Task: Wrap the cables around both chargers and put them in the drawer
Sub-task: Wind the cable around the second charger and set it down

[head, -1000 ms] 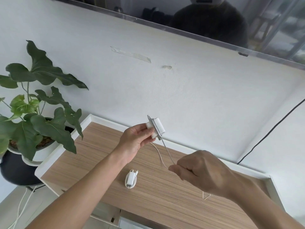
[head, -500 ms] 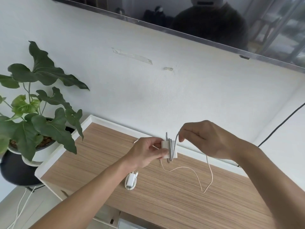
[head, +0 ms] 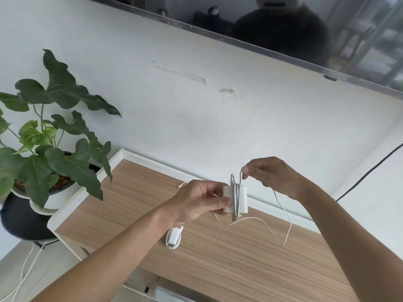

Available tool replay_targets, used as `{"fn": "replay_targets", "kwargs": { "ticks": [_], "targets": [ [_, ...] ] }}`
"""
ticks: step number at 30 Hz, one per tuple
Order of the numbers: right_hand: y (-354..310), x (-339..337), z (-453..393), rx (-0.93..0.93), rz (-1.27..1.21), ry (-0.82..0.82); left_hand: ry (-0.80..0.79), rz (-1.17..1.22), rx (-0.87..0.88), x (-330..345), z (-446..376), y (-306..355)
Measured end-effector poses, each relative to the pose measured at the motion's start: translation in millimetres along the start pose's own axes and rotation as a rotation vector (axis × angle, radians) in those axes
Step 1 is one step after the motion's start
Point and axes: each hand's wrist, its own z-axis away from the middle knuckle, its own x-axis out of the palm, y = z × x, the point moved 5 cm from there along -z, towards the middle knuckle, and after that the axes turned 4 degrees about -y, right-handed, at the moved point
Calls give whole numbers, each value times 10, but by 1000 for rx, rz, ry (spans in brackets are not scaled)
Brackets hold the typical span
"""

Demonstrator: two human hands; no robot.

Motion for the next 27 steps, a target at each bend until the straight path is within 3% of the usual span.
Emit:
{"fn": "replay_targets", "kwargs": {
  "ticks": [6, 11, 18, 27],
  "targets": [
    [233, 254, -14, 12, -305, -124, -42, 153, 46, 97, -40, 107],
    [389, 417, -25, 66, -338, -178, 21, 274, 107, 33, -95, 144],
    [539, 597, 119, 164, -279, -125, 132, 360, 191, -155, -129, 256],
    [445, 845, 321, 114, -15, -170, 196, 429, 192, -152, -175, 159]
  ]
}}
